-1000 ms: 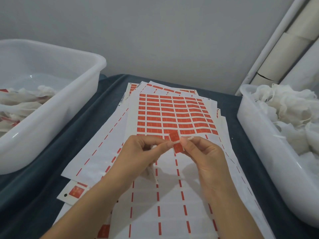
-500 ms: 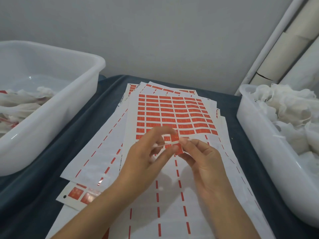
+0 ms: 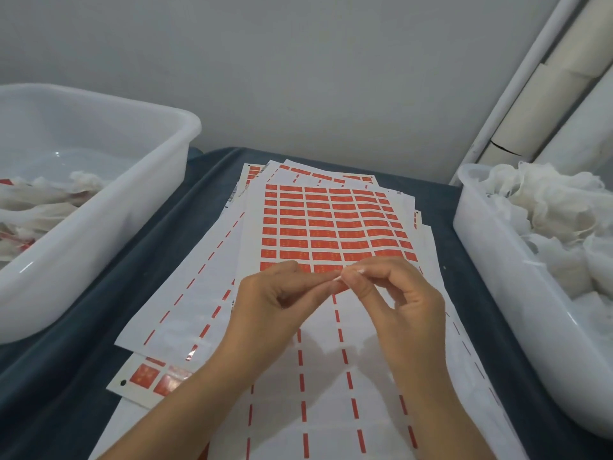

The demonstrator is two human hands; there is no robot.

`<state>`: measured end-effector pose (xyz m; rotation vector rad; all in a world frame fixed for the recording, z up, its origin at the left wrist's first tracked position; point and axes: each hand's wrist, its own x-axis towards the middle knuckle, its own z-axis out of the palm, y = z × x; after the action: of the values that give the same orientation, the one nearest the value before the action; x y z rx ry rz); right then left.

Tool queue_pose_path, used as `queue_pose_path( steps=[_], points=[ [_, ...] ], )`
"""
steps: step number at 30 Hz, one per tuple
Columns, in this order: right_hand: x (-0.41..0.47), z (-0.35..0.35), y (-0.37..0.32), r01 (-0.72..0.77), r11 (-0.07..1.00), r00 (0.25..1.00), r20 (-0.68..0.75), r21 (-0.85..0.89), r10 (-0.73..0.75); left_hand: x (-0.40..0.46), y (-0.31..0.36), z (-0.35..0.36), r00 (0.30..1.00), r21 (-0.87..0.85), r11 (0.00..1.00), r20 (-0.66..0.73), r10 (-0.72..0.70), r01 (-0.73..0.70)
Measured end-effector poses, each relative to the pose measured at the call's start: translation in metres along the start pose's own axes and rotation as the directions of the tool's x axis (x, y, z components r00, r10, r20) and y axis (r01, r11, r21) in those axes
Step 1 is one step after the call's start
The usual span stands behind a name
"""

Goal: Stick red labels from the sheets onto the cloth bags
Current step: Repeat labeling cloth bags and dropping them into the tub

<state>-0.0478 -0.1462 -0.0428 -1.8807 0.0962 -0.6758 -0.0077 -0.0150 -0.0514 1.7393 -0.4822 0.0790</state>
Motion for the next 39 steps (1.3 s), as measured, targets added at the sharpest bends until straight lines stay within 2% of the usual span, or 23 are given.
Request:
queue_pose_path(
  steps=[1,3,5,7,11,21,31,34,37,39],
  points=[
    [0.0,0.0,-0.002,-0.07,0.991,0.998,-0.001,0.116,0.071,0.001,0.002,0.001,0.994,-0.133,0.985,-0.001,-0.107,0.106],
    [0.0,0.001,-0.003,-0.199,0.939,0.979,0.021,0.282,0.202,0.002,0.003,0.0,0.947,-0.371,0.874,0.055,-0.316,0.313],
    [0.0,0.005,-0.002,-0.26,0.915,0.965,0.064,0.308,0.253,0.003,0.003,-0.002,0.914,-0.493,0.779,0.091,-0.396,0.387],
    [-0.002,0.011,-0.001,-0.301,0.895,0.954,0.124,0.33,0.275,0.003,0.002,-0.003,0.911,-0.535,0.751,0.097,-0.4,0.386],
    [-0.005,0.016,0.001,-0.319,0.864,0.946,0.186,0.39,0.266,0.004,0.001,-0.003,0.914,-0.568,0.729,0.114,-0.389,0.382],
    [-0.004,0.014,0.002,-0.317,0.823,0.946,0.22,0.471,0.238,0.002,0.003,-0.003,0.93,-0.574,0.738,0.139,-0.339,0.355],
    [-0.004,0.012,0.004,-0.287,0.808,0.956,0.21,0.515,0.206,0.002,-0.001,-0.002,0.934,-0.558,0.753,0.146,-0.325,0.349],
    [-0.006,0.013,0.006,-0.263,0.832,0.963,0.186,0.489,0.195,0.001,-0.004,-0.001,0.938,-0.551,0.761,0.155,-0.309,0.342],
    [-0.009,0.017,0.006,-0.237,0.864,0.97,0.159,0.444,0.184,0.0,-0.006,-0.001,0.93,-0.574,0.733,0.192,-0.314,0.366],
    [-0.01,0.02,0.004,-0.238,0.856,0.971,0.128,0.459,0.202,0.0,-0.006,-0.001,0.91,-0.613,0.678,0.203,-0.361,0.405]
  ],
)
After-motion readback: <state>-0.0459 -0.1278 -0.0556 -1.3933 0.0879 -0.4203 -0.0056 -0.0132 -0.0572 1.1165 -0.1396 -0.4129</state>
